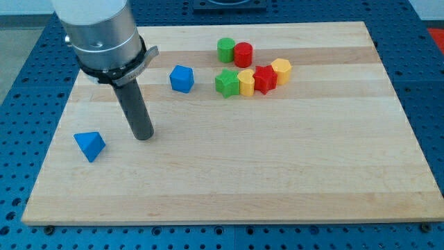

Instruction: Push blue triangle towards bottom left of the board

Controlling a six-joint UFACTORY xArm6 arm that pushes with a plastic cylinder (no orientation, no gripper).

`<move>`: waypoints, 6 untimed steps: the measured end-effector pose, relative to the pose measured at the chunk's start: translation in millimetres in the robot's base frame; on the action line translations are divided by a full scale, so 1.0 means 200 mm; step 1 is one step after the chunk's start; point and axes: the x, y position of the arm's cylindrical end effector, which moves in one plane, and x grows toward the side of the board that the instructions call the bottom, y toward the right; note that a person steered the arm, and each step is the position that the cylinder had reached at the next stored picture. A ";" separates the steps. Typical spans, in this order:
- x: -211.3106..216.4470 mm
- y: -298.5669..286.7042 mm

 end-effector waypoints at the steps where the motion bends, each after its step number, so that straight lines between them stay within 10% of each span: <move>1: 0.00 -0.09; 6: 0.14 -0.39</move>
